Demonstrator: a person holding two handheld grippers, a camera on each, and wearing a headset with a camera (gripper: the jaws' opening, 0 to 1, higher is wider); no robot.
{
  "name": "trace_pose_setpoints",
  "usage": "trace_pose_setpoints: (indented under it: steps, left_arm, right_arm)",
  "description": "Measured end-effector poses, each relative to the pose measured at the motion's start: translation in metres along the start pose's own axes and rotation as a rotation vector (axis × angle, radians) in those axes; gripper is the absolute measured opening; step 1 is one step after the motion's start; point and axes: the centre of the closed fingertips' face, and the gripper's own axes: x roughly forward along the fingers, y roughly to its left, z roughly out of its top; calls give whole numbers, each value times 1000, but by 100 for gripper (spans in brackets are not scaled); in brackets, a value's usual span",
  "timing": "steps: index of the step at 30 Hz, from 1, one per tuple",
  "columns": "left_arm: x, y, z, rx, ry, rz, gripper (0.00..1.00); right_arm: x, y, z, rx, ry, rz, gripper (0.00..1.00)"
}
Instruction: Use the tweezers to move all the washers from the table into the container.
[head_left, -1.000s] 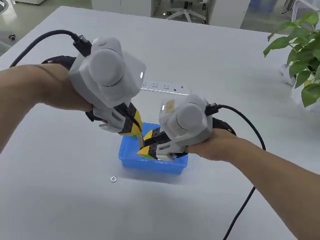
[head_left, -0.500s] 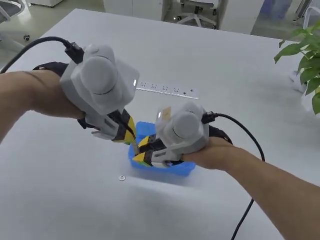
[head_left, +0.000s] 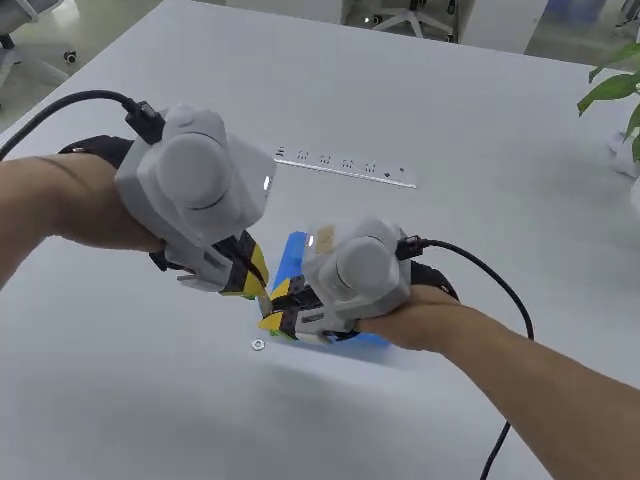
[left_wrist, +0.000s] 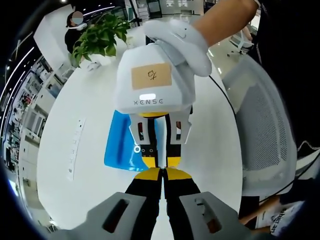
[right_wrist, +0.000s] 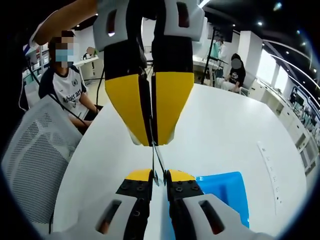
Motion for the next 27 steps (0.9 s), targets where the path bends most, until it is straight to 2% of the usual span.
trace_pose_setpoints:
  steps: [15, 27]
  left_arm:
    - [16, -1, -19, -30, 11, -12, 5]
    - [26, 0, -24, -48, 3, -24, 5]
  right_arm:
    - [23, 2, -8, -5, 1, 29, 13]
    - [31, 2, -18, 3, 6, 41, 13]
